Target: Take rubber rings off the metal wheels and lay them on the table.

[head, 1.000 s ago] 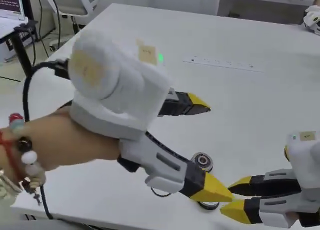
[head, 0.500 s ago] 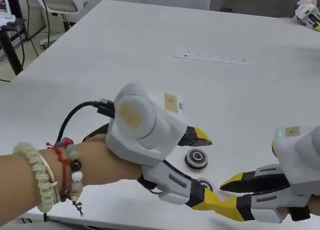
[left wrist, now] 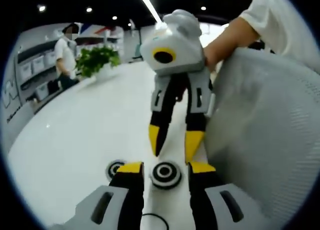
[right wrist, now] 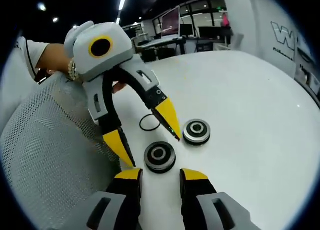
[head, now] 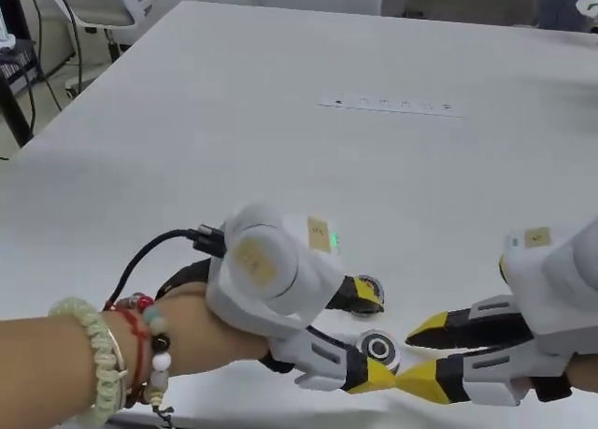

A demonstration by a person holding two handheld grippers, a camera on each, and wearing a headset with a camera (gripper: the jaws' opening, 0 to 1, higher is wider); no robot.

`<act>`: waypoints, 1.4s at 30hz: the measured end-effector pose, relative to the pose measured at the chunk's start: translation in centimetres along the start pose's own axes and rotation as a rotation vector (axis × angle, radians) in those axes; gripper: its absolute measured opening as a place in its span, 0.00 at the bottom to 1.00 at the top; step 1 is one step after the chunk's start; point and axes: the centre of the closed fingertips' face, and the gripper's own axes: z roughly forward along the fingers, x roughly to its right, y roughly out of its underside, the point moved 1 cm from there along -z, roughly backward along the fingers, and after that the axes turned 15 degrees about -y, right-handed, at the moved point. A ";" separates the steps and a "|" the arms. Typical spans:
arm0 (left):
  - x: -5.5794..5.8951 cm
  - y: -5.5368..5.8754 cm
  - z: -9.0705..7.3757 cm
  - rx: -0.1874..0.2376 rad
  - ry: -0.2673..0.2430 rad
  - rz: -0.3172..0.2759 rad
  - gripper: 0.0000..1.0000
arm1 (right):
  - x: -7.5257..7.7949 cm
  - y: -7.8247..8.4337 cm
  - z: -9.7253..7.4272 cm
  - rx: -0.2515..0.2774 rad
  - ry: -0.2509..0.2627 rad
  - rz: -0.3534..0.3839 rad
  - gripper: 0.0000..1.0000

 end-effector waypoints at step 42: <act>0.0 0.6 0.2 0.067 0.011 -0.076 0.15 | 0.1 0.4 1.0 -0.074 0.020 -0.101 0.17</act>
